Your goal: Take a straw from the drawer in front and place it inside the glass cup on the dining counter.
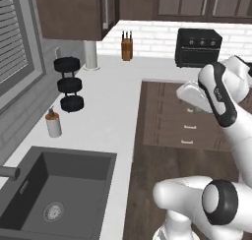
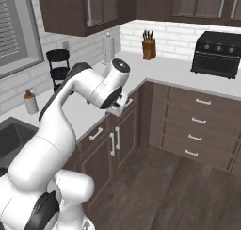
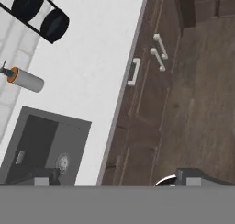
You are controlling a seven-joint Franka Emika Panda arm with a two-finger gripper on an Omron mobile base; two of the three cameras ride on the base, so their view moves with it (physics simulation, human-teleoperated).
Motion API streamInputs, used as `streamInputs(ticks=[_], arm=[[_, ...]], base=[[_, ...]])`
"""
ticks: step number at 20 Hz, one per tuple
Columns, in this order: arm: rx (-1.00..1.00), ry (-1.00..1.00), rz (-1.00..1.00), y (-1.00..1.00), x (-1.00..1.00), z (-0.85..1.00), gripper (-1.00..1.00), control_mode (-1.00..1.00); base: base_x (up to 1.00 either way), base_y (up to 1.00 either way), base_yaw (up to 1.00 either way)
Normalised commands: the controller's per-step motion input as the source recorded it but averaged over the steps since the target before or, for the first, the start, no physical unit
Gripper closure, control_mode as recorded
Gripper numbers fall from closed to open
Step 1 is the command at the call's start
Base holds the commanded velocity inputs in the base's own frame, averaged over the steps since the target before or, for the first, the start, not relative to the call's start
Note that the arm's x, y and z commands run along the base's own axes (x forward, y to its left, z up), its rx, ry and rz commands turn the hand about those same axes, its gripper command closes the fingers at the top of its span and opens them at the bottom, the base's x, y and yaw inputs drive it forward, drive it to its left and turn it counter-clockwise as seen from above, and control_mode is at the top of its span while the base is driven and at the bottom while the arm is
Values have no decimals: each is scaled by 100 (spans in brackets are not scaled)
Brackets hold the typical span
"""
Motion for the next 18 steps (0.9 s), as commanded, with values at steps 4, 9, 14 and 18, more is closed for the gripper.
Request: streamInputs(ticks=[4,9,14,18], arm=[[40,0,0,-80,29,-67,-100,-100],[36,0,1,-39,44,-87,-100,-100],[30,0,5,-4,65,-98,-100,-100],[23,0,8,6,62,-95,-100,-100]], base=[[0,0,0],[0,0,0],[0,0,0],[0,0,0]])
